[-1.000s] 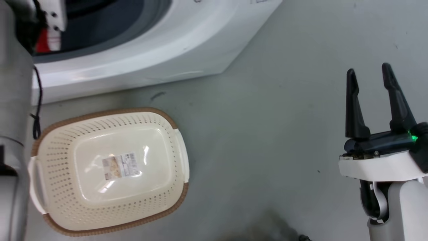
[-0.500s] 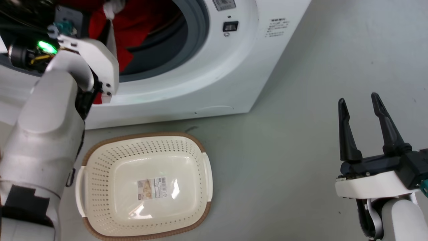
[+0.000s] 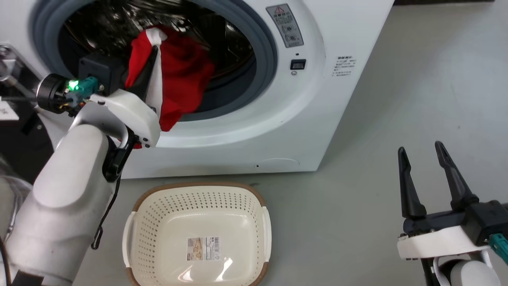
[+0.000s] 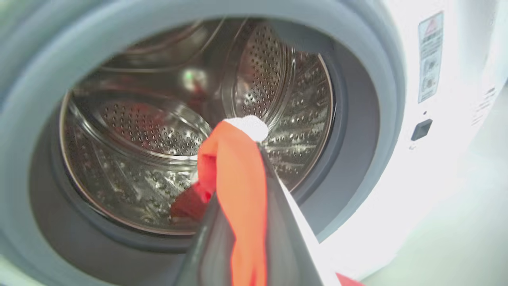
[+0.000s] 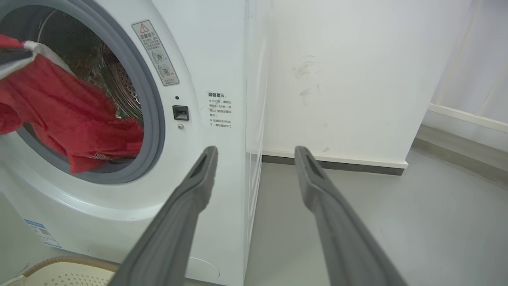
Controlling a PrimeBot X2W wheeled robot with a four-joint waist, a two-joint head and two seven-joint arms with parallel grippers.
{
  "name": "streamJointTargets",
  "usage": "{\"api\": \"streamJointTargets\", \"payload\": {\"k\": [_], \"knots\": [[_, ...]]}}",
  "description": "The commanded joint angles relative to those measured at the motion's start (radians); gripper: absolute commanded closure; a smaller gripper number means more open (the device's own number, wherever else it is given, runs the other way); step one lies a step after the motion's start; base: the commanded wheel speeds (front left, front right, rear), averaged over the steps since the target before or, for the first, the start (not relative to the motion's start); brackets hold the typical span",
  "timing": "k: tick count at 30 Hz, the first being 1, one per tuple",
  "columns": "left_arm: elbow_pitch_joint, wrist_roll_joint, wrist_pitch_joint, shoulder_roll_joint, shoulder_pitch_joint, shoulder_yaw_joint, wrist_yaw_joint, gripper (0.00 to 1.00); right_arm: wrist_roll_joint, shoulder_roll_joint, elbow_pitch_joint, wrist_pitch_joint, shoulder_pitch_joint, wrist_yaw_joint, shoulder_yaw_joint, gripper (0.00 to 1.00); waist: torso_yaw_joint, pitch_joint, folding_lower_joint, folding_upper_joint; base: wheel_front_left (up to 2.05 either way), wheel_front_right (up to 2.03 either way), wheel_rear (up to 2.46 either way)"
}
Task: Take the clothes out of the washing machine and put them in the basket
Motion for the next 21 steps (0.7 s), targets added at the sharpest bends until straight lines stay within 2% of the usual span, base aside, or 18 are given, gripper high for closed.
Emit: {"api": "streamJointTargets", "payload": {"k": [1, 10, 11, 21], "knots": [[-0.059, -0.011, 0.005, 0.011, 0.04, 0.004, 0.015, 1.0, -0.007, 0.0, 0.003, -0.002, 0.02, -0.001, -0.003, 0.0, 0.024, -0.039, 0.0002, -0.0001, 0.0, 0.0, 0.0], [-0.428, -0.03, 0.073, 0.086, 0.214, 0.029, 0.099, 1.0, -0.011, 0.0, 0.012, -0.002, 0.066, -0.001, 0.003, 0.0, 0.045, -0.116, 0.0002, -0.0001, 0.0, 0.0, 0.0], [-0.428, -0.03, 0.073, 0.086, 0.214, 0.029, 0.099, 1.0, -0.011, 0.0, 0.012, -0.002, 0.066, -0.001, 0.003, 0.0, 0.045, -0.116, 0.0002, -0.0001, 0.0, 0.0, 0.0], [-0.756, -0.03, 0.155, 0.166, 0.358, 0.052, 0.185, 1.0, -0.005, 0.0, 0.015, -0.002, 0.104, -0.001, 0.002, 0.0, 0.059, -0.167, 0.0002, -0.0001, 0.0, 0.0, 0.0]]}}
